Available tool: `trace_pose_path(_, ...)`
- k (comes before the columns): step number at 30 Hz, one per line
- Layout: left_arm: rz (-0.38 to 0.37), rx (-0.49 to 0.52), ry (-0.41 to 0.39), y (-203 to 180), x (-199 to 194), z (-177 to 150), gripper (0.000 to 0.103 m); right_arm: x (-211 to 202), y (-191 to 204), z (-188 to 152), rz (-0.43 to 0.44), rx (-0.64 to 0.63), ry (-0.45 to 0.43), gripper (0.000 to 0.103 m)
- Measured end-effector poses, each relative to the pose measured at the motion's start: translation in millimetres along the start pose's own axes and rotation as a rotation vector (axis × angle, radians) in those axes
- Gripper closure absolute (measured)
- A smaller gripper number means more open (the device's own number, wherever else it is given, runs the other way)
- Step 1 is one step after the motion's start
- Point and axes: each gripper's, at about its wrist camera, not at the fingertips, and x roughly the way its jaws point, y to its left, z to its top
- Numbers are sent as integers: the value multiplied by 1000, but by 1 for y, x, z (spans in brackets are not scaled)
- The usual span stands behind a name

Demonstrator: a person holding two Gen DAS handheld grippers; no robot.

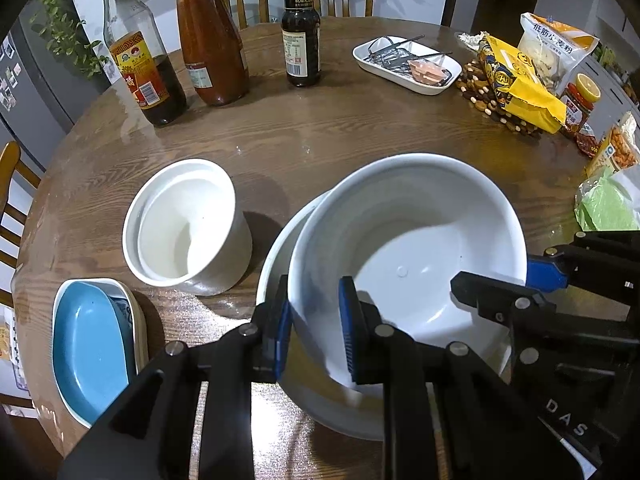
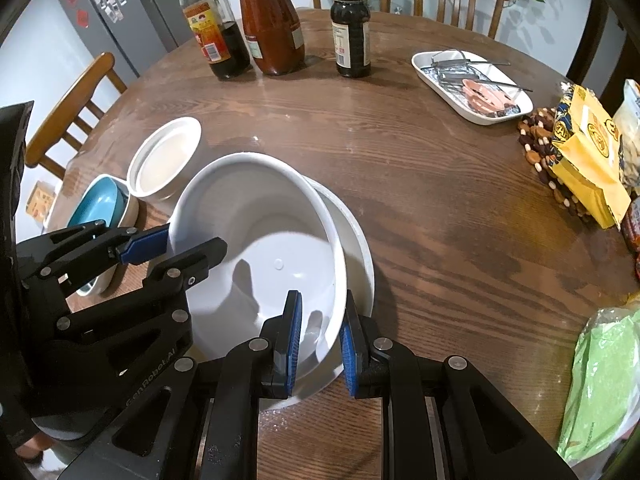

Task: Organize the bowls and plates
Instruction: 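Hold the medium white bowl seated in the large bowl with both grippers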

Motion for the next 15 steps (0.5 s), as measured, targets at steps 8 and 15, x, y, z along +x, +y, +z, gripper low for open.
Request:
trace_pose_path(8, 7, 12, 0, -1, 0, -1, 83, 0, 1, 0, -4, -10, -8, 83)
trace_pose_path(15, 6, 12, 1, -1, 0, -1, 83, -1, 2, 0, -10, -15, -11, 83)
